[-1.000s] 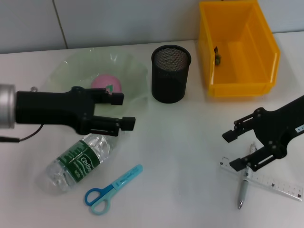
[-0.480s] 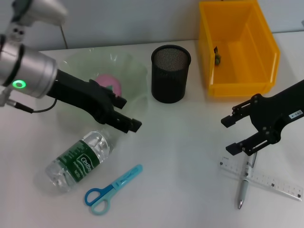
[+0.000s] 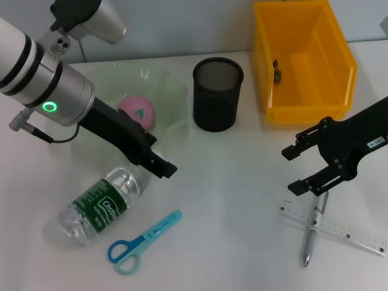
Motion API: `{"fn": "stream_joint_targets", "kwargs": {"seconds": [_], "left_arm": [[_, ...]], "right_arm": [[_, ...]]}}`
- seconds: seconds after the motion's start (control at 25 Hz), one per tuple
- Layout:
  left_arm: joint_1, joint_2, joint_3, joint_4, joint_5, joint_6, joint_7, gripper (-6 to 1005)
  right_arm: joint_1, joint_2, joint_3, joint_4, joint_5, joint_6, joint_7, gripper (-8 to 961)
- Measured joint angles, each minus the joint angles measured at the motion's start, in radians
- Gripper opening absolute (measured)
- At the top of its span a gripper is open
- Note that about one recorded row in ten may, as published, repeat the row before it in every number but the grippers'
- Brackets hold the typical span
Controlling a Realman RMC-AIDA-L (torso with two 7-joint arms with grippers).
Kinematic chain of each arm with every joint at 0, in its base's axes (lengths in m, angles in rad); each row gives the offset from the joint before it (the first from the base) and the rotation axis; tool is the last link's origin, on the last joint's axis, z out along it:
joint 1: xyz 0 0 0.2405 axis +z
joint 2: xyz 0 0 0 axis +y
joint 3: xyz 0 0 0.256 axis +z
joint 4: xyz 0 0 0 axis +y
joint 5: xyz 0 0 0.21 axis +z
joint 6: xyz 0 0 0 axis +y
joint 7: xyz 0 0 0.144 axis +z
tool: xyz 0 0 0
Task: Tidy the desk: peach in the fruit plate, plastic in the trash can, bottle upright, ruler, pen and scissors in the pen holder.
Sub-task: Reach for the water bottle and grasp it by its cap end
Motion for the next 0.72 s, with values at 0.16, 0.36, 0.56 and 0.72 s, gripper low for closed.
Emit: {"fn": "stream_joint_targets", "kwargs": {"seconds": [0.16, 0.36, 0.56, 0.72], "left_arm": [[0.037, 0.0, 0.0, 0.057, -0.046, 0.034, 0.025, 860], [0.123, 0.004, -0.015, 0.166, -0.104, 0.068, 0.035, 859], [0.195, 0.003, -0.035, 0.219, -0.146, 0.071, 0.025, 859], [0.231, 0.001, -0.016, 0.219, -0.164, 0.068, -0.025, 859]], "right_arm": [[-0.009, 0.0, 0.006, -0.015, 0.0, -0.016, -0.002, 759], [-0.044, 0.021, 0.014, -0.07, 0.01, -0.045, 0.028, 759], [-0.076, 0.038, 0.039, -0.089, 0.058, -0.077, 0.049, 759], [-0.105, 0.043, 0.059, -0.098, 0.089, -0.105, 0.052, 759]]}}
